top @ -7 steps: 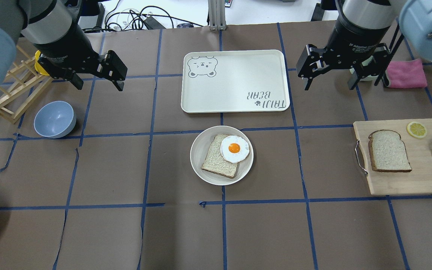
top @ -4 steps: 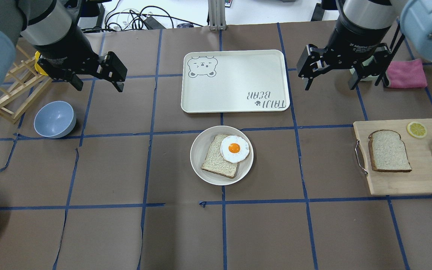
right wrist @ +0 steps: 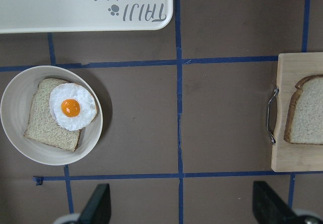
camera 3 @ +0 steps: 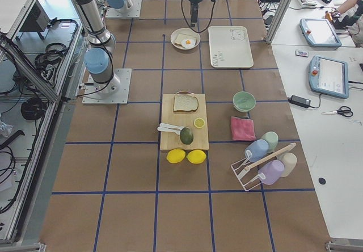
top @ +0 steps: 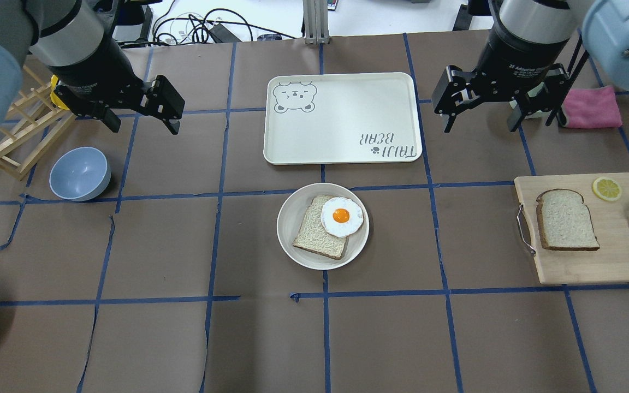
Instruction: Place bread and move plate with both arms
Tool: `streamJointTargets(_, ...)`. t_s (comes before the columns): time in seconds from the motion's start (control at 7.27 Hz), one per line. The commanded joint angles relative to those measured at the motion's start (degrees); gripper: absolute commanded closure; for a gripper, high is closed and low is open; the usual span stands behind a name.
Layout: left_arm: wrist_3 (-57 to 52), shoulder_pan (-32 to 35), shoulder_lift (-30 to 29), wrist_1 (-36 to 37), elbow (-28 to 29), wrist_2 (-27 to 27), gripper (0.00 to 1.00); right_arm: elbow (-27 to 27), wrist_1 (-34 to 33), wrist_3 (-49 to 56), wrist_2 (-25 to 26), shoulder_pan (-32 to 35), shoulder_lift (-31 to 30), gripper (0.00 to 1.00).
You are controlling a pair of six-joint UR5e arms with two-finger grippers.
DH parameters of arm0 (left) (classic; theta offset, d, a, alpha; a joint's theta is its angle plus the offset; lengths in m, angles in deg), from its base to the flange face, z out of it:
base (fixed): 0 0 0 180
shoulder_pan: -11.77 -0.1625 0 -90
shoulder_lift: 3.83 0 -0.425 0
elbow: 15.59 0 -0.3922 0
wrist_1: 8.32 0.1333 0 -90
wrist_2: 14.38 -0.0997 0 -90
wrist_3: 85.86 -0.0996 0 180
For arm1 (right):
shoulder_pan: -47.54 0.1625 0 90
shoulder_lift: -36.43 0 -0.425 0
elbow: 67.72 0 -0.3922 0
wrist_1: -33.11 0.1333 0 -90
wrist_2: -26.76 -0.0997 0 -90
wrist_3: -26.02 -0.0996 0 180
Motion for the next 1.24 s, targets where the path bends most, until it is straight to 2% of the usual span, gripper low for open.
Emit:
streamJointTargets(0.0, 0.3, 0.0, 0.0, 0.0, -0.3, 0.0, 0.0, 0.2, 0.0, 0.1, -0.2, 0.0, 0.0, 0.0)
streamJointTargets(0.96, 2.4, 0.1, -0.1, -0.1, 0.7, 0.8, 0.0, 1.1, 0.0, -0.5, 0.4, -0.1, 0.1, 0.0)
streamJointTargets(1.1, 2.5, 0.3, 0.2, -0.3, 0.7, 1.6, 0.0, 1.2, 0.0, -4.4, 0.5, -0.7, 0.4, 0.0)
